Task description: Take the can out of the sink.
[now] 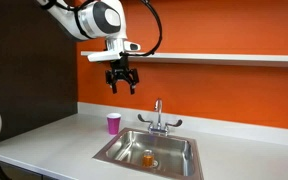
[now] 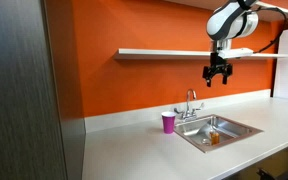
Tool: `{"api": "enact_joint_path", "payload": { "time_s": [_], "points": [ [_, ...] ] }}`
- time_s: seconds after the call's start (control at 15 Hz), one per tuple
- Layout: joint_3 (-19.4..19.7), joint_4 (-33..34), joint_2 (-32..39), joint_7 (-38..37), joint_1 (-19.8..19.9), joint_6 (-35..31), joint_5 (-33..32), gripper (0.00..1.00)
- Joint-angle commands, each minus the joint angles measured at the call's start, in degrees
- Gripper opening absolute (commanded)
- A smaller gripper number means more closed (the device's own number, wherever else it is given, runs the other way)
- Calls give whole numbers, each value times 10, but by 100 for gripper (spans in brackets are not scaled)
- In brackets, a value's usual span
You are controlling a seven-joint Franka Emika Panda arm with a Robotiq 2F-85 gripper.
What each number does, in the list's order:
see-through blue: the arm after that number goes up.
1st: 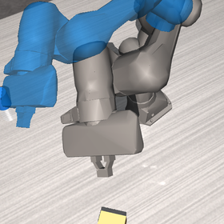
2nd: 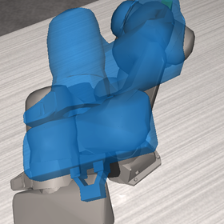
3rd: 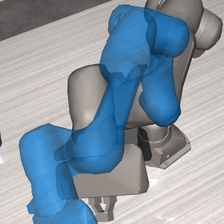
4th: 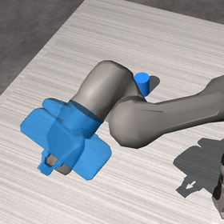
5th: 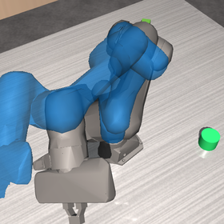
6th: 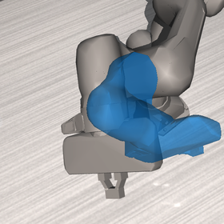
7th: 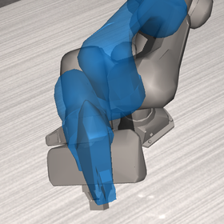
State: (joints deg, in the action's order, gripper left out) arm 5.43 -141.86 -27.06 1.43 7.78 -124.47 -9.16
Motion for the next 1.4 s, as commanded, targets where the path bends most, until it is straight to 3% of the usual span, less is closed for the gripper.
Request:
{"api": "enact_joint_path", "payload": {
  "time_s": [0.0, 0.87, 1.33],
  "points": [
    [0, 1, 0, 0, 0, 2, 0, 100],
    [37, 37, 149, 8, 6, -8, 10, 100],
    [54, 49, 239, 8, 12, -88, 16, 100]
  ]
}}
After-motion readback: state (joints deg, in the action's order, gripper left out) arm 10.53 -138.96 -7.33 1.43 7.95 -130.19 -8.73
